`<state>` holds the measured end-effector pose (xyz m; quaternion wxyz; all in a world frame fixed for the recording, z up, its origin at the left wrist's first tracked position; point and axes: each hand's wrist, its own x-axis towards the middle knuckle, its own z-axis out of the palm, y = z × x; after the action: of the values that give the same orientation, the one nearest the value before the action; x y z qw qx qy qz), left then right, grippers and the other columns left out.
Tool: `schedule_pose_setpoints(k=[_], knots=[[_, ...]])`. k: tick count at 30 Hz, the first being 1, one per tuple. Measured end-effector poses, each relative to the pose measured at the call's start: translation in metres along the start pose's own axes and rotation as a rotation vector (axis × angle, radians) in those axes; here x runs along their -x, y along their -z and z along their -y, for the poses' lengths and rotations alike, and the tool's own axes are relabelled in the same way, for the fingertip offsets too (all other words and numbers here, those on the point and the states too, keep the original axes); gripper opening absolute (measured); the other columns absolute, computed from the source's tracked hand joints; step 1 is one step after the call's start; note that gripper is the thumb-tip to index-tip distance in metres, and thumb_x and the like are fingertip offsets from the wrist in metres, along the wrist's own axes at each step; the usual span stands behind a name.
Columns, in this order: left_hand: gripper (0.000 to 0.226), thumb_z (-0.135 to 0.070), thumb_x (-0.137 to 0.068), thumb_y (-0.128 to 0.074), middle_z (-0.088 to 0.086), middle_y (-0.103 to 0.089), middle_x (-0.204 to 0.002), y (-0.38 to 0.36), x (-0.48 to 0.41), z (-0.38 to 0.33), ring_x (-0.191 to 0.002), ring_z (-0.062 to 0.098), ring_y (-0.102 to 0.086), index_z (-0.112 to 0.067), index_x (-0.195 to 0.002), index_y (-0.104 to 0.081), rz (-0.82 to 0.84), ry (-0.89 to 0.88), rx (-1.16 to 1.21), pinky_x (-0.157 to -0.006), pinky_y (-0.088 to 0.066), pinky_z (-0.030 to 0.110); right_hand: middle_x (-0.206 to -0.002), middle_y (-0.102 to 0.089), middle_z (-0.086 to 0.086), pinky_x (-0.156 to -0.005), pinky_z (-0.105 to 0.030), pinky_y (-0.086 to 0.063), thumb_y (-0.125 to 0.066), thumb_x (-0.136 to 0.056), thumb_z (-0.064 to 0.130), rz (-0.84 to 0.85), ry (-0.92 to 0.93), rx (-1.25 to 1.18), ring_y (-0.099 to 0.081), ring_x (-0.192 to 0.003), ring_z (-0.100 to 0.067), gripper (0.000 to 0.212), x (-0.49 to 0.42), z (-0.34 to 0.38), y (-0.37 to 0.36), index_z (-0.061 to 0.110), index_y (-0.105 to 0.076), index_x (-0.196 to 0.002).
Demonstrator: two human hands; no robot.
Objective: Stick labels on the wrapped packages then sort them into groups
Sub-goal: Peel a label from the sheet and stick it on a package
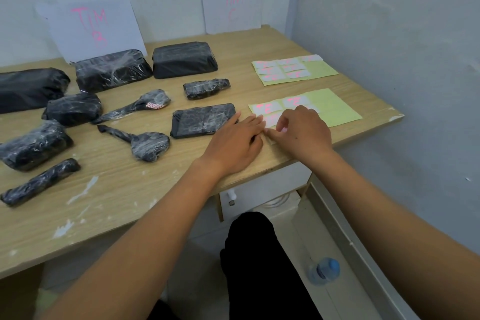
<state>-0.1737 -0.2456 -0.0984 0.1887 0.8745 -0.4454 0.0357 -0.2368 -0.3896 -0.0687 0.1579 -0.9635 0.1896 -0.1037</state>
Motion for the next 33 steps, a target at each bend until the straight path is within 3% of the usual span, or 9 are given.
schedule_pose_setpoints(k=[4, 9, 16, 23, 28, 33], knots=[[0.044, -0.019, -0.099, -0.033, -0.001, -0.035, -0.151, 0.000, 0.000, -0.001, -0.141, 0.006, -0.025, -0.014, -0.142, -0.040, -0.014, 0.023, 0.055, -0.119, -0.002, 0.025, -0.107, -0.057, -0.003, -0.085, -0.038, -0.045, -0.057, -0.086, 0.049, 0.015, -0.028, 0.039, -0.048, -0.109, -0.025, 0.027, -0.002, 0.005, 0.000, 0.022, -0.061, -0.086], [0.044, -0.018, -0.098, -0.034, -0.002, -0.037, -0.150, 0.000, 0.000, 0.001, -0.141, 0.006, -0.026, -0.014, -0.141, -0.042, -0.030, 0.016, 0.063, -0.119, -0.003, 0.026, -0.102, -0.062, -0.003, -0.078, -0.034, -0.039, -0.053, -0.087, 0.042, -0.010, -0.001, 0.154, -0.053, -0.103, -0.026, 0.028, -0.006, 0.013, -0.002, 0.018, -0.065, -0.097], [0.044, -0.018, -0.098, -0.033, -0.003, -0.037, -0.150, -0.001, 0.000, 0.002, -0.141, 0.007, -0.026, -0.015, -0.141, -0.044, -0.040, 0.007, 0.076, -0.119, -0.002, 0.026, -0.097, -0.066, -0.002, -0.076, -0.032, -0.047, -0.058, -0.084, 0.034, 0.102, -0.117, -0.009, -0.059, -0.098, -0.026, 0.018, -0.013, 0.014, 0.003, 0.020, -0.067, -0.090], [0.043, -0.019, -0.098, -0.032, -0.003, -0.038, -0.149, -0.001, 0.001, 0.001, -0.141, 0.009, -0.027, -0.020, -0.139, -0.047, -0.051, -0.001, 0.071, -0.120, -0.004, 0.027, -0.090, -0.066, -0.006, -0.069, -0.030, -0.043, -0.055, -0.085, 0.038, 0.044, -0.065, 0.126, -0.061, -0.088, -0.029, 0.028, -0.012, 0.018, 0.002, 0.014, -0.067, -0.091], [0.041, -0.027, -0.100, -0.034, -0.004, -0.040, -0.149, -0.003, 0.000, 0.002, -0.140, 0.007, -0.028, -0.024, -0.138, -0.049, -0.051, 0.011, 0.072, -0.120, -0.005, 0.028, -0.078, -0.064, -0.004, -0.062, -0.026, -0.040, -0.064, -0.081, 0.037, 0.158, -0.160, -0.186, -0.059, -0.081, -0.023, 0.030, -0.013, 0.010, 0.014, 0.007, -0.068, -0.081], [0.042, -0.038, -0.102, -0.030, -0.005, -0.040, -0.148, -0.002, -0.002, 0.001, -0.140, 0.006, -0.028, -0.023, -0.136, -0.050, -0.028, 0.023, 0.063, -0.119, -0.006, 0.029, -0.092, -0.069, -0.011, -0.066, -0.027, -0.039, -0.062, -0.085, 0.023, 0.175, -0.154, -0.358, -0.061, -0.086, -0.023, 0.026, -0.008, -0.007, 0.025, -0.003, -0.068, -0.081]])
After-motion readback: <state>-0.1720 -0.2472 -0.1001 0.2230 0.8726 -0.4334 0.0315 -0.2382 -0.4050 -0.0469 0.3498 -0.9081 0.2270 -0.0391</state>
